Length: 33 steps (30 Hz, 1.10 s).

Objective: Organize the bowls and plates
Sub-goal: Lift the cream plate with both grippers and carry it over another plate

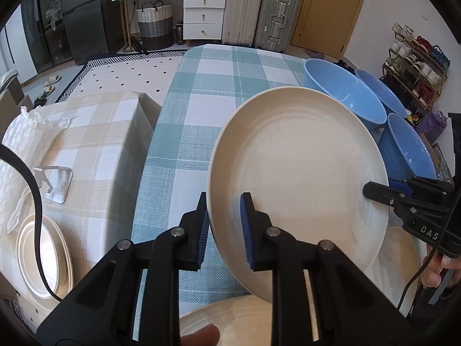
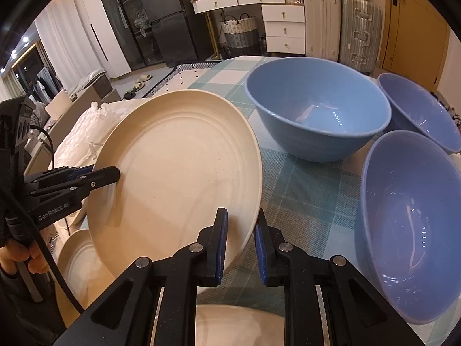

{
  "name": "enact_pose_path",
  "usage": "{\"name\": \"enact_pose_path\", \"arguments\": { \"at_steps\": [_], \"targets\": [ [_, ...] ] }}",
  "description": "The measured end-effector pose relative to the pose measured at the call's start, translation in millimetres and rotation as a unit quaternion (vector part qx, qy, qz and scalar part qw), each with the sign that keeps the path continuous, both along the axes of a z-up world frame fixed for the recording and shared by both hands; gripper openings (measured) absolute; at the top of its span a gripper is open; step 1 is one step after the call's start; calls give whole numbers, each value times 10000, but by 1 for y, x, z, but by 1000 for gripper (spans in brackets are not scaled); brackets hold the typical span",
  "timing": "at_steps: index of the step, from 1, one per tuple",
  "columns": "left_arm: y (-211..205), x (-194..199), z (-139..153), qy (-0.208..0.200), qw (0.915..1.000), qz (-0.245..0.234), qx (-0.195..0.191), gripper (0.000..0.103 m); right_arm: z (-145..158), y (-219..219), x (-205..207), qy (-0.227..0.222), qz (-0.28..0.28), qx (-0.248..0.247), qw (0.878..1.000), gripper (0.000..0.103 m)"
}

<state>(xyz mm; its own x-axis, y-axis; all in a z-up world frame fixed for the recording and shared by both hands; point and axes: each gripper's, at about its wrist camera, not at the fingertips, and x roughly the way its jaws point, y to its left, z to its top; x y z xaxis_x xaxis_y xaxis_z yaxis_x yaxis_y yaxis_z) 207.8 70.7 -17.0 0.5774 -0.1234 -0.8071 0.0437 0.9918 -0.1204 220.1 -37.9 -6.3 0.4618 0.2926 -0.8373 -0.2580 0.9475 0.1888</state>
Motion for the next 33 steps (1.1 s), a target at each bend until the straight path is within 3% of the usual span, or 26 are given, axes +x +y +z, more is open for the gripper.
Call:
{"name": "enact_pose_path", "arguments": {
  "at_steps": [13, 33],
  "targets": [
    [7, -47, 15, -100, 9996, 231, 125, 18, 21, 16, -35, -240, 260, -7, 9994, 18],
    [33, -125, 27, -221, 9972, 673, 257, 19, 27, 58, -79, -281, 733, 110, 9968, 18]
  ]
}}
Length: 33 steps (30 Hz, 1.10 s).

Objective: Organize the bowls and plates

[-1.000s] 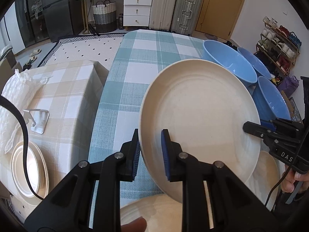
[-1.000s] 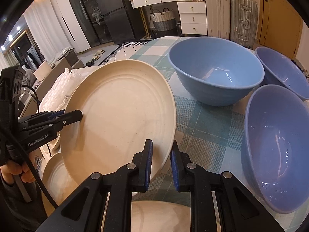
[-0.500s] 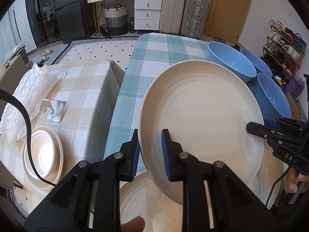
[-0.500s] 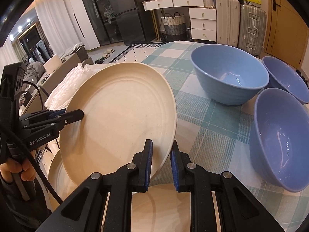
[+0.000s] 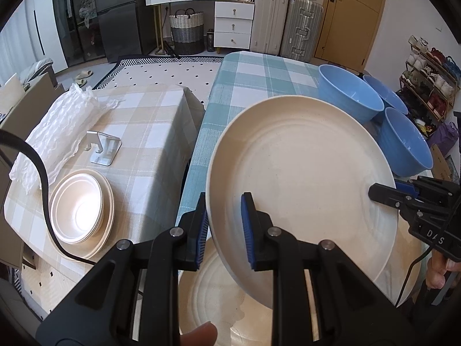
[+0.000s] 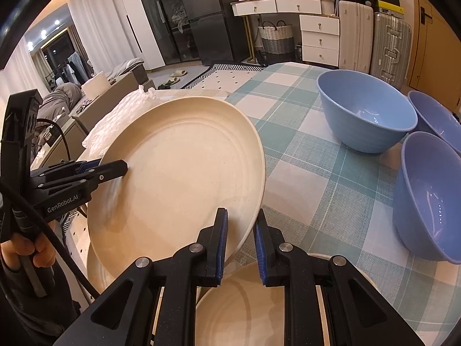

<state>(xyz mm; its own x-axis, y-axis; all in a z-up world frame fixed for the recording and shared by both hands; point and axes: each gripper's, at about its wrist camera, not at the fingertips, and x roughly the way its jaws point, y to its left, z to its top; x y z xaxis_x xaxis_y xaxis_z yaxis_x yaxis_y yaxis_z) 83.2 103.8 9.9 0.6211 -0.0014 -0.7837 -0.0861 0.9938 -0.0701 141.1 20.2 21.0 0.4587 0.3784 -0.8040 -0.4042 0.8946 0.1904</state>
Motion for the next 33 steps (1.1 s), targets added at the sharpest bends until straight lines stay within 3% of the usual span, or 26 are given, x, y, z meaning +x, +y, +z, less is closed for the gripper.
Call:
{"name": "enact_pose_path", "arguments": {
  "at_steps": [25, 33],
  "targets": [
    [4, -76, -16, -41, 9995, 261, 194, 19, -22, 18, -39, 295, 370, 49, 9989, 18],
    [15, -97, -39, 138, 9992, 382, -9, 19, -39, 28, -55, 393, 522, -47, 9979, 18]
  ]
}}
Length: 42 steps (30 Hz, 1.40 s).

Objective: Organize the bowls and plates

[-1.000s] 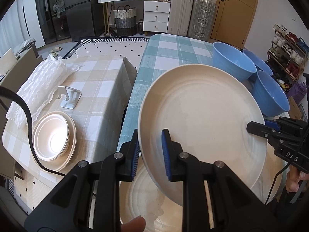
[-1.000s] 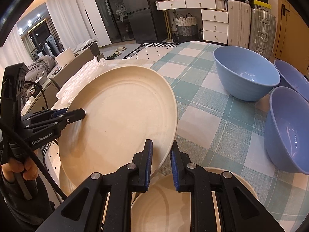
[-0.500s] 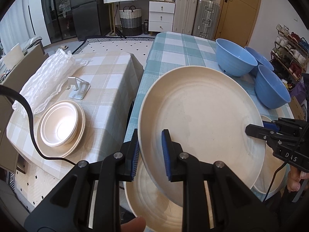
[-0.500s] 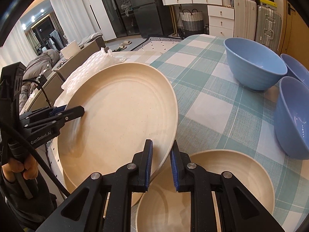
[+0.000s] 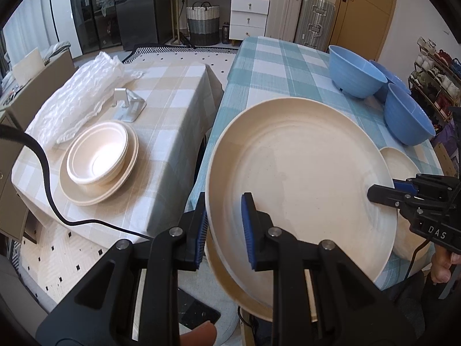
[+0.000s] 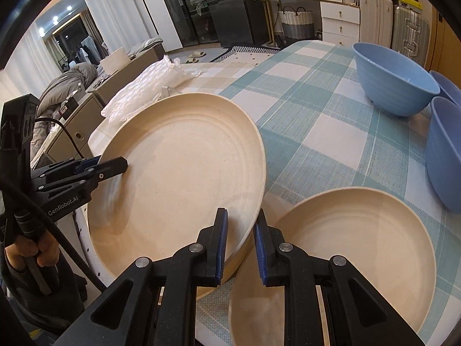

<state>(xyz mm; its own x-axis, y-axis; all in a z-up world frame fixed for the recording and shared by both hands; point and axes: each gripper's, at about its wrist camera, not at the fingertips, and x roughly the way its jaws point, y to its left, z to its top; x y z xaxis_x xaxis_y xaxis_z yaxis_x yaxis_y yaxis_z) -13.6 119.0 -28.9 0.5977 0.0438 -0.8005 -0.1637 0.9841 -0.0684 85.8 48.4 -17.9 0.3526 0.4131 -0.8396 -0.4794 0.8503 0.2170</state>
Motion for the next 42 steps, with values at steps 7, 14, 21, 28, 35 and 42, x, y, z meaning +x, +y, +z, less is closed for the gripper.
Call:
{"name": "enact_pose_path", "arguments": {
  "at_steps": [7, 14, 21, 28, 35, 42],
  "targets": [
    [1, -9, -4, -65, 10000, 35, 50, 19, 0, 6, -10, -90, 64, -128, 9999, 18],
    [4, -12, -10, 5, 10000, 25, -34, 20, -1, 10, -13, -193, 106, -262, 9994, 18],
    [8, -13, -14, 19, 10000, 87, -14, 22, 1, 12, -15, -470, 54, -585, 9972, 20],
    [10, -14, -10, -37, 9999, 119, 49, 46, 2, 2, -12, -262, -3, -317, 9992, 21],
    [6, -17, -1, -147, 9998, 102, 49, 75, 11, -2, -14, -344, -19, -193, 9992, 32],
    [-7, -18, 8, -218, 9997, -92, 12, 81, 24, -28, -19, -399, -232, 184, 9988, 67]
  ]
}}
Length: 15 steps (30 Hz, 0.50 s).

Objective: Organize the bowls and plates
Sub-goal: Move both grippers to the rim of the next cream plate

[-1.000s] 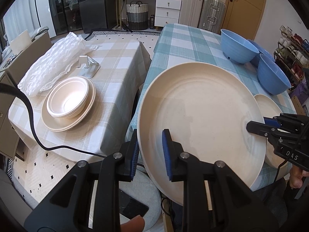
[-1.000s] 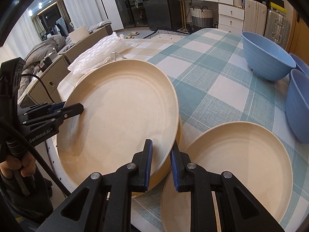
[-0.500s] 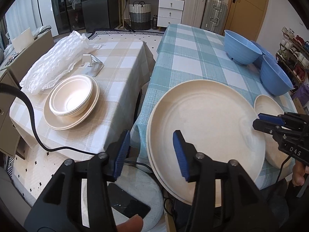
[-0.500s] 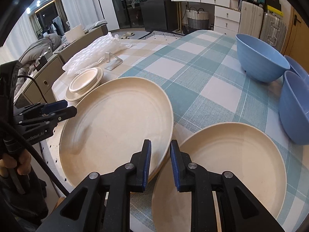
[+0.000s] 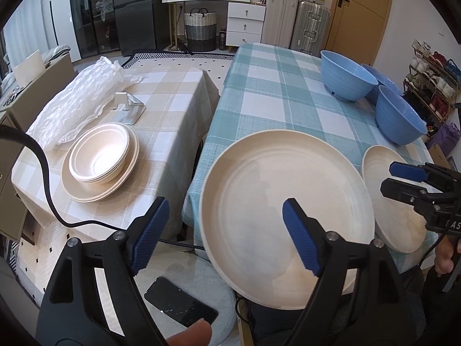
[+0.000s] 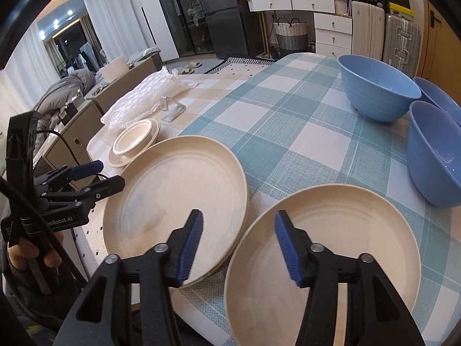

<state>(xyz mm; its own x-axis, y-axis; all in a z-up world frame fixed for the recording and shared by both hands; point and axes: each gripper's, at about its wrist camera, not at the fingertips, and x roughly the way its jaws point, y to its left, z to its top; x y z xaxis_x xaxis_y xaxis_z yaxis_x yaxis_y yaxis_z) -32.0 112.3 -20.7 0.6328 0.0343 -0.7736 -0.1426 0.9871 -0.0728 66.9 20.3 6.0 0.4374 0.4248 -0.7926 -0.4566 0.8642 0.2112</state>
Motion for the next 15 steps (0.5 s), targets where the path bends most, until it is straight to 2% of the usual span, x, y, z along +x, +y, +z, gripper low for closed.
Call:
{"name": "enact_pose_path", "arguments": {
  "at_steps": [1, 4, 6, 12, 15],
  "targets": [
    [-4, -1, 2, -7, 10000, -42, 11, 81, 1, -4, -1, -15, -33, 31, 10000, 72],
    [-15, 0, 6, -42, 9998, -188, -7, 86, 5, -18, -5, -48, -161, 111, 9998, 79],
    [-22, 0, 9, -76, 9996, -264, -12, 100, 8, -27, -9, -86, -263, 126, 9995, 84],
    [-50, 0, 22, -192, 9982, -574, -22, 101, 15, -57, -20, -185, -578, 170, 9980, 92],
    [-66, 0, 27, -224, 9969, -757, 3, 101, 20, -74, -27, -273, -772, 169, 9965, 93]
  ]
}}
